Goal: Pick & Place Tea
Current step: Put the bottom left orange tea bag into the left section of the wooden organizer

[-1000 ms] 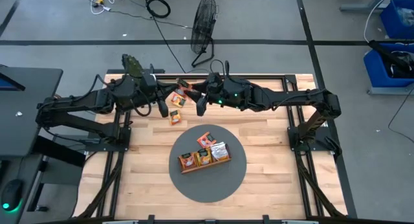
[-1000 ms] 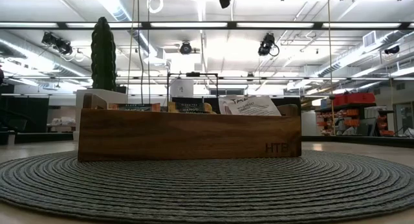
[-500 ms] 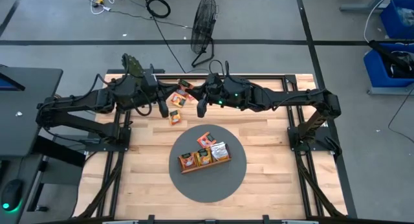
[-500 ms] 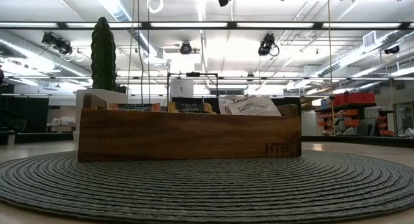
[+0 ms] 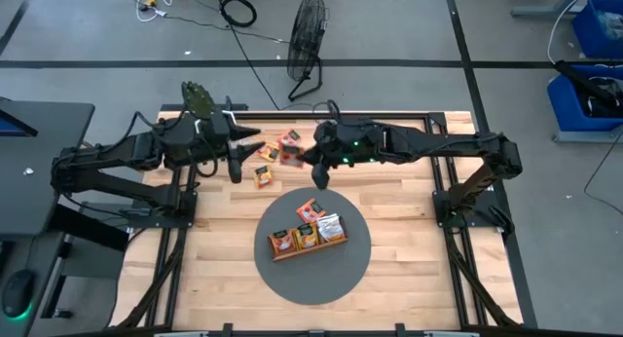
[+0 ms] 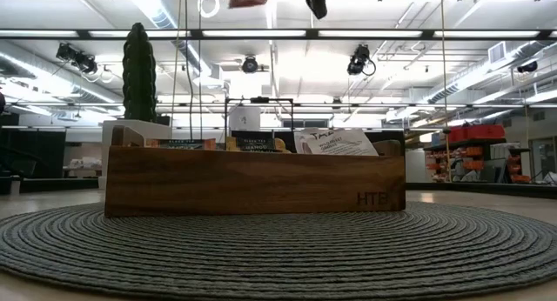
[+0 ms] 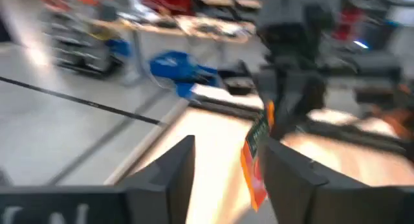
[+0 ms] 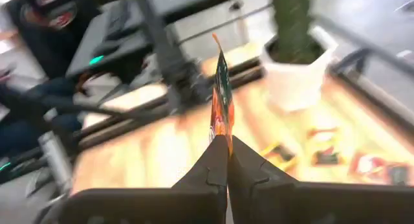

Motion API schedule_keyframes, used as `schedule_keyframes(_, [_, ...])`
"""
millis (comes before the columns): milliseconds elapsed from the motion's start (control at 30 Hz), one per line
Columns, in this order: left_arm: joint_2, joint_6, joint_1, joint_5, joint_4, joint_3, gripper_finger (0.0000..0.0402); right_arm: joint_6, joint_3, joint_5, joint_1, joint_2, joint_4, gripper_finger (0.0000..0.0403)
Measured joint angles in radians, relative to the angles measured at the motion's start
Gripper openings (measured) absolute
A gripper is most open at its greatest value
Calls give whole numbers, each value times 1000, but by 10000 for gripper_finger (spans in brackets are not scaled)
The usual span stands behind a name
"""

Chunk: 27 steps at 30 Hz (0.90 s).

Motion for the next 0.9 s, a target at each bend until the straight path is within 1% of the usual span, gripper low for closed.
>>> schedule_keyframes(100, [17,-13,7,183,-19,0,203,1,0,-68,10,0,-80,0])
schedule_keyframes(167, [41,-53,8,268,-21,0,213,-29,0,-82,25,0,-98,0])
schedule_keyframes(233, [73,-86,8,284,-34,-1,218,-58,0,-109,37,1,-99,0])
schedule_keyframes(333, [108,-100,9,297,-65,-2,220,-58,0,-111,50,5,-120,0])
schedule_keyframes(433, [139,-112,9,358,-57,-2,220,-60,0,-108,57,9,-139,0])
schedule_keyframes(633, [175,-147,9,447,-34,-1,220,-61,0,-108,70,18,-168,0])
schedule_keyframes(800, [201,-148,8,456,-16,0,219,-62,0,-109,80,19,-151,0])
schedule_keyframes(900, [220,-147,8,470,-6,-1,209,-61,0,-113,83,19,-150,0])
